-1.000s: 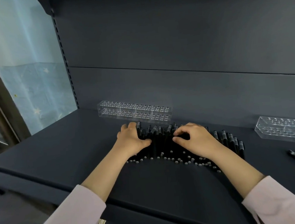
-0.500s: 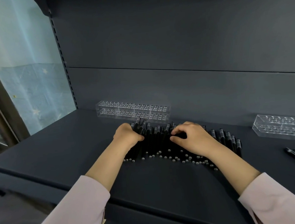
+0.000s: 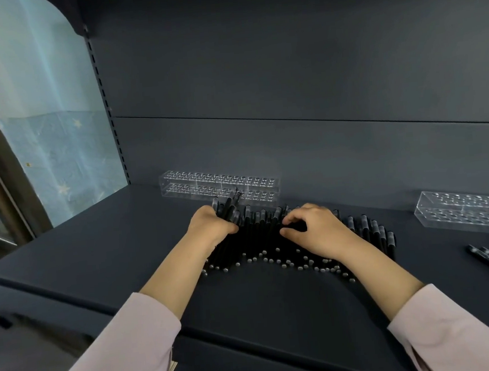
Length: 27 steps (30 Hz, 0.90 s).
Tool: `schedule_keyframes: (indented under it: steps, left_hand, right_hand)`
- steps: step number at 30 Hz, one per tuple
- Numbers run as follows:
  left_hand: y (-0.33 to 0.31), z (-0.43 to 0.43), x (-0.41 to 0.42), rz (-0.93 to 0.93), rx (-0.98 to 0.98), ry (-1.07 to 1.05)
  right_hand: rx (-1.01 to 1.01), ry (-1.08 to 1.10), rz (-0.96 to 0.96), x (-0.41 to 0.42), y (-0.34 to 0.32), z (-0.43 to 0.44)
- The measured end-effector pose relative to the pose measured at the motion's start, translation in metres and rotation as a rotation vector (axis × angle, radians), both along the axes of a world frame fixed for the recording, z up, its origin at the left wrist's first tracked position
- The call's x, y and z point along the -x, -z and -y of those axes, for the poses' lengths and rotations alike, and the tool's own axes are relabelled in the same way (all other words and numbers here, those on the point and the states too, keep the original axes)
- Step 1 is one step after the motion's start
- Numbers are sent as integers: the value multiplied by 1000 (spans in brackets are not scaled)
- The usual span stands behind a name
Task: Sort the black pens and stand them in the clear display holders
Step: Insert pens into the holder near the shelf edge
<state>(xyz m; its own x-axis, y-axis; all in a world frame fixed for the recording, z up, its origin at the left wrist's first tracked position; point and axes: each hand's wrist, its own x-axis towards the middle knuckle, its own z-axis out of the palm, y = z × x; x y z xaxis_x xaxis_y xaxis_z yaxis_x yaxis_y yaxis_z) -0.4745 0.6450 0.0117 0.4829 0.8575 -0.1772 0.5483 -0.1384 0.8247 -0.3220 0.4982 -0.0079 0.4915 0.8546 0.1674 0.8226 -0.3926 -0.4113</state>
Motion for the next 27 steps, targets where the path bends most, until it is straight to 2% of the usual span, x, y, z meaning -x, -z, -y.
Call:
schedule_keyframes:
  steps: [8, 13, 16, 21, 27]
  left_hand:
    - [-5, -3, 20, 187, 73, -50]
    - [-20, -13, 36, 378, 130, -24]
    - [-31, -14, 43, 494, 152, 83]
    - [-46, -20, 49, 624, 141, 261]
    - [-56, -64, 57, 730, 111, 343]
  right_hand:
    - [-21, 1, -22, 3, -5, 2]
    - [-203, 13, -86, 10, -21, -5]
    - [-363, -1, -221, 22, -43, -19]
    - [-485, -67, -671, 57, -81, -62]
    - [-663, -30, -861, 85, -97, -118]
